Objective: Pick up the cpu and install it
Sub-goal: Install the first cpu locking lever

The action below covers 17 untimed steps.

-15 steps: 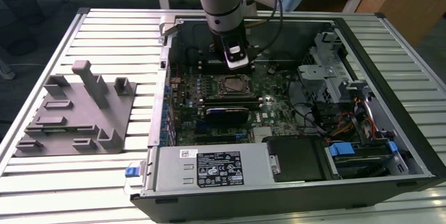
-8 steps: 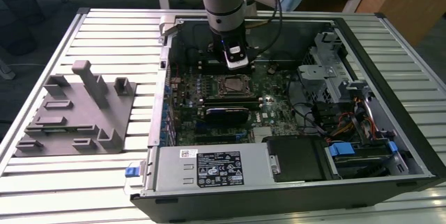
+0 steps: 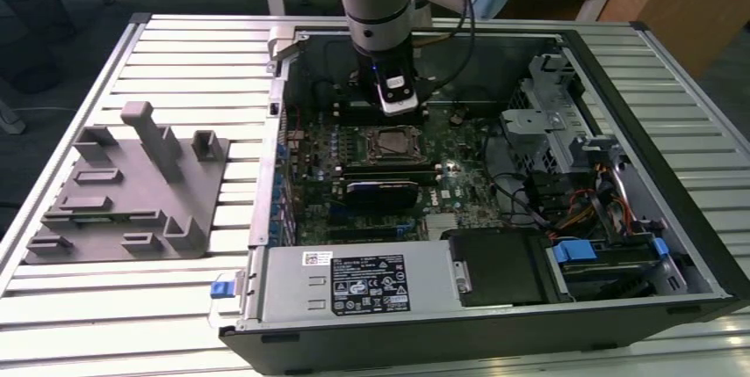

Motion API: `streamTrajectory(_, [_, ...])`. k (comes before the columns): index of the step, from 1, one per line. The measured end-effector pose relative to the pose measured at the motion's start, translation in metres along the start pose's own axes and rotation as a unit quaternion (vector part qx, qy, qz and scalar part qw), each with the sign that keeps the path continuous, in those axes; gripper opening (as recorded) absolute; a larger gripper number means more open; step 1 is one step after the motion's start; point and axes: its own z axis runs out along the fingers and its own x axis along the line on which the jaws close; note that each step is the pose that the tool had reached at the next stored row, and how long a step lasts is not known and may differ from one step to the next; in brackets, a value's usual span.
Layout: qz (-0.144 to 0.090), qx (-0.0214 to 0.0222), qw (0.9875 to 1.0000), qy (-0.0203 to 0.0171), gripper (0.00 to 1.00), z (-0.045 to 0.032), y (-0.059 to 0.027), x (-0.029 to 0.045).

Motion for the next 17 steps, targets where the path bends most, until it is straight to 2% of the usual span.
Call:
streamTrajectory(5, [0.000,0.0001,1.0000,0.0002,0.11,-0.0102,0.0020,-0.0014])
streamTrajectory(12, [0.000,0.0006,1.0000,0.0000,0.11,-0.0110,0.0022,-0.0015])
streamTrajectory(13, [0.000,0.0033,1.0000,-0.0002,0.11,-0.0110,0.0023,-0.0017])
streamTrajectory(14, [-0.001,0.0080,1.0000,-0.0008,0.11,-0.0109,0.0023,-0.0018])
streamTrajectory(17, [-0.004,0.0251,0.9997,-0.0018,0.11,-0.0107,0.0026,-0.0026])
